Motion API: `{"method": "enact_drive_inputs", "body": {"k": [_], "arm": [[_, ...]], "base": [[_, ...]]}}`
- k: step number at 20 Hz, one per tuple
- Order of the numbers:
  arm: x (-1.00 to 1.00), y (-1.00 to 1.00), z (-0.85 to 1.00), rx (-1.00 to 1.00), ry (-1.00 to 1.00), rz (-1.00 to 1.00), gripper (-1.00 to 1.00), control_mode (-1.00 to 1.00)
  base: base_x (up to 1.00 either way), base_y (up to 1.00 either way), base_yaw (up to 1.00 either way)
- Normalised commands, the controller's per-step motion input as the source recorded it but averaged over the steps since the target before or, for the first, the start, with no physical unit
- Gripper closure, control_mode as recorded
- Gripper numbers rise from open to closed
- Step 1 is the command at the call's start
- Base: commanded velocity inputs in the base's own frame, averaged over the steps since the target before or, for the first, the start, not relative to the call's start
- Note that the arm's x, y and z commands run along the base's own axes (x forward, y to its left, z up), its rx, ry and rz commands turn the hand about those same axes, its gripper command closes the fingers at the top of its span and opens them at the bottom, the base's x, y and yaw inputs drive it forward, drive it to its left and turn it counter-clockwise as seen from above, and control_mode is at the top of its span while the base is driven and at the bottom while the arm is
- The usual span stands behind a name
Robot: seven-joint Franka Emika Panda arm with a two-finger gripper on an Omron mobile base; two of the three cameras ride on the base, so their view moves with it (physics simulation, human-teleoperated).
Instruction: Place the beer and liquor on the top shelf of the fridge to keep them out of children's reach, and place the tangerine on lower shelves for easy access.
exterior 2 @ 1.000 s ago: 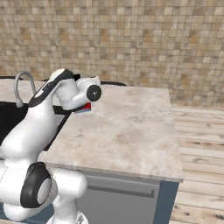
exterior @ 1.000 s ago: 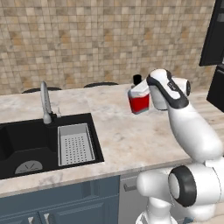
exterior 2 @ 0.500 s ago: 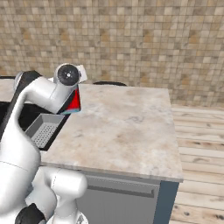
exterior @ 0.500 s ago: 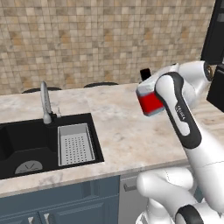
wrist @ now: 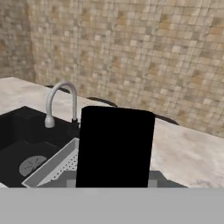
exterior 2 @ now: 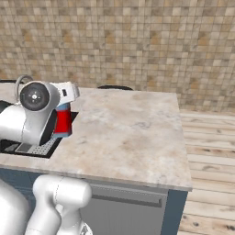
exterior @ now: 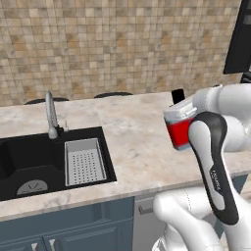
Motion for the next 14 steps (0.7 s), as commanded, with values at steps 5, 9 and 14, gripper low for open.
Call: {"method": "enact_drive_inputs", "body": {"k": [5,9,14], "arm": [[-0.5,0.0,0.16,0.0,0.0,-0.17,1.0,-1.0],[-0.28,-0.01,0.53,-0.02,0.15,-0.19,1.0,-1.0],[-0.38,-0.12,0.42,-0.02,0.12,-0.14,1.0,-1.0]], "base": [[0.0,0.0,0.0],[0.0,0.0,0.0],[0.0,0.0,0.0]]}}
